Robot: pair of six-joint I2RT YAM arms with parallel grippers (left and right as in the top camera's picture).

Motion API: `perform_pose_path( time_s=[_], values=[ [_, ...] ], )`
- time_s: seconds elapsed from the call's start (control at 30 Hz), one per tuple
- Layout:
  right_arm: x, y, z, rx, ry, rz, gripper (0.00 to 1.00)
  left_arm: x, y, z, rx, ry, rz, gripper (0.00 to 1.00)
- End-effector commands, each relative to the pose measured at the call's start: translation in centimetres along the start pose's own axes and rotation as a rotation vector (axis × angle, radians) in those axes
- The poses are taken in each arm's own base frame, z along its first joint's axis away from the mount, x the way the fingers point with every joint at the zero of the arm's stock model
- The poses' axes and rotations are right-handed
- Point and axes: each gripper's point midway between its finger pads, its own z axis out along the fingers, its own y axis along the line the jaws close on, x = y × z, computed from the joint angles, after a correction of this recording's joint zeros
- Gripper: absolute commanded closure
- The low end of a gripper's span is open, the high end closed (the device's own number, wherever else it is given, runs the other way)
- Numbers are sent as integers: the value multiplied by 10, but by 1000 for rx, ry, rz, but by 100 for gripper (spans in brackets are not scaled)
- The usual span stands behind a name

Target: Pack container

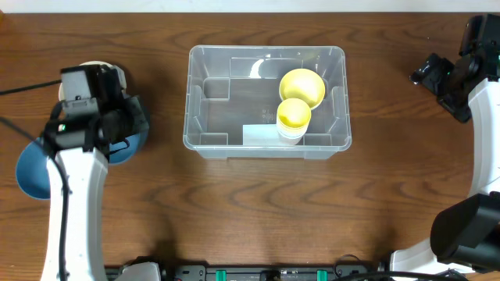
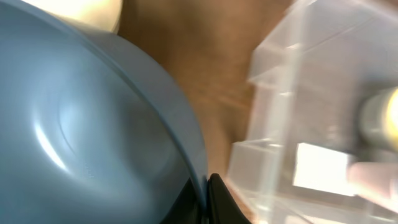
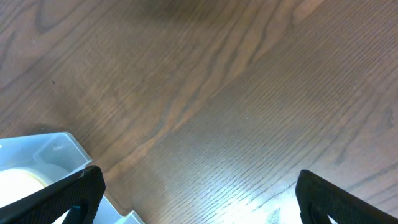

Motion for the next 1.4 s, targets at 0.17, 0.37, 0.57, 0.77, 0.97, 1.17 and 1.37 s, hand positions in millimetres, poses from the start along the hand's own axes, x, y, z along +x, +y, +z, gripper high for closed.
perform_pose_path(
  time_s=[0.17, 0.37, 0.57, 0.77, 0.97, 1.17, 1.37],
  values=[
    [-1, -2, 2, 9, 0, 17, 1, -16, -85, -60, 258, -205, 186, 94],
    [-1, -2, 2, 9, 0, 17, 1, -10, -134, -76, 365, -252, 307, 94],
    [-1, -2, 2, 9, 0, 17, 1, -23, -152, -83, 397, -285, 334, 94],
    [-1, -2, 2, 9, 0, 17, 1, -41, -175, -86, 427, -301, 366, 94],
    [-1, -2, 2, 9, 0, 17, 1, -30, -223, -79, 487, -286, 584, 94],
    [-1, -2, 2, 9, 0, 17, 1, -12, -222, -31, 310, -210, 708, 94],
    [-1, -2, 2, 9, 0, 17, 1, 17, -225, 15, 286, -62, 754, 94]
  ],
)
